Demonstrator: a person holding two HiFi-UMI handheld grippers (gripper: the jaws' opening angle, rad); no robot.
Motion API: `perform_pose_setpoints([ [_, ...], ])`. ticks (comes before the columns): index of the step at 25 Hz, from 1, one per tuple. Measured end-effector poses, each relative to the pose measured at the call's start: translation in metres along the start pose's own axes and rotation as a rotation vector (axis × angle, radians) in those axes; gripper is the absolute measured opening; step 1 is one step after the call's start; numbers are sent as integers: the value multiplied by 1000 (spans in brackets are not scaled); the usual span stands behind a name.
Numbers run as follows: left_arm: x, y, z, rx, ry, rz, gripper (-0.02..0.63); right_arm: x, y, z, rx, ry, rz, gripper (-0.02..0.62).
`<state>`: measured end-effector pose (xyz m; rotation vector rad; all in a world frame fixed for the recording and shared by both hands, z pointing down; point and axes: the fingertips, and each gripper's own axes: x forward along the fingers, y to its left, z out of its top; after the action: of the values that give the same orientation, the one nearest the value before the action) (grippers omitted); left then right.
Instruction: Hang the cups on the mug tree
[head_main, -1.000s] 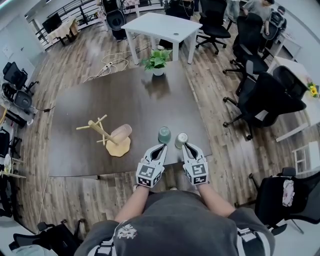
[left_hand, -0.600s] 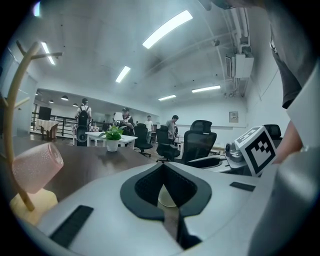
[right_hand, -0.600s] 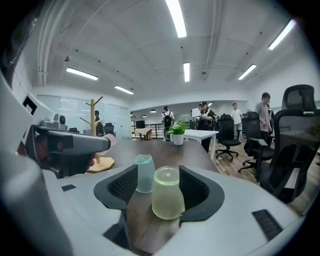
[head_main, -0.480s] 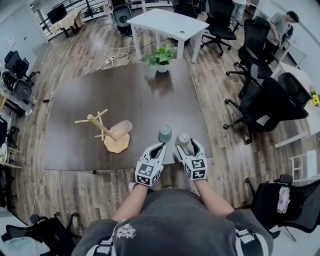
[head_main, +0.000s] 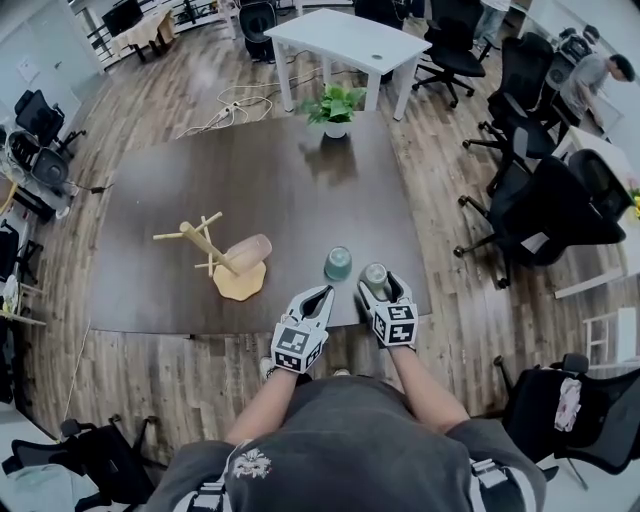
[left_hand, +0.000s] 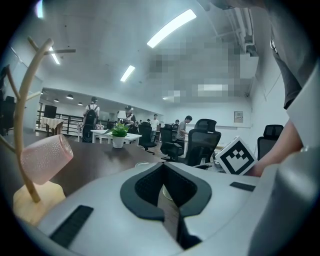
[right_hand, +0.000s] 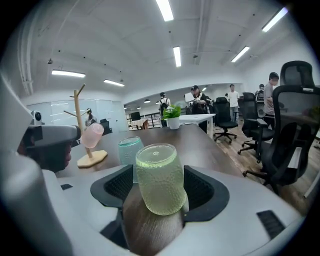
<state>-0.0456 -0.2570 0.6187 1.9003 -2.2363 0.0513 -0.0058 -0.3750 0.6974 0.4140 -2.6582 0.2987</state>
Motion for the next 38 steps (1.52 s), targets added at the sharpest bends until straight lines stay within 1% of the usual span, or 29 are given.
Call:
perform_pose_setpoints([
  [6, -8, 3, -1, 5, 11, 11, 6, 1, -2, -2, -39, -16, -6, 305],
  [12, -16, 4, -6, -2, 12, 14, 6, -10, -2, 8, 0, -56, -10, 301],
  [17, -23, 4, -4, -1, 4, 10, 6, -25, 8, 37, 40, -133, 5, 301],
  [24, -31, 8, 11, 10, -28, 10, 6, -48, 21, 82, 119, -250, 41, 299],
  [27, -39, 13, 18, 20, -36, 23, 6, -59, 29, 104, 157, -305, 73, 299],
  [30, -47, 19, 19, 39, -32, 46, 6, -65, 42, 122, 159, -340, 115, 299],
  [32, -55, 24, 22, 32, -31, 63, 6, -67, 53, 132, 166, -354, 143, 299],
  [35, -69, 32, 36, 20, -50, 82, 6, -69, 70, 148, 203, -376, 192, 298],
  [38, -79, 41, 49, 36, -61, 104, 6, -67, 88, 167, 255, -405, 249, 298],
])
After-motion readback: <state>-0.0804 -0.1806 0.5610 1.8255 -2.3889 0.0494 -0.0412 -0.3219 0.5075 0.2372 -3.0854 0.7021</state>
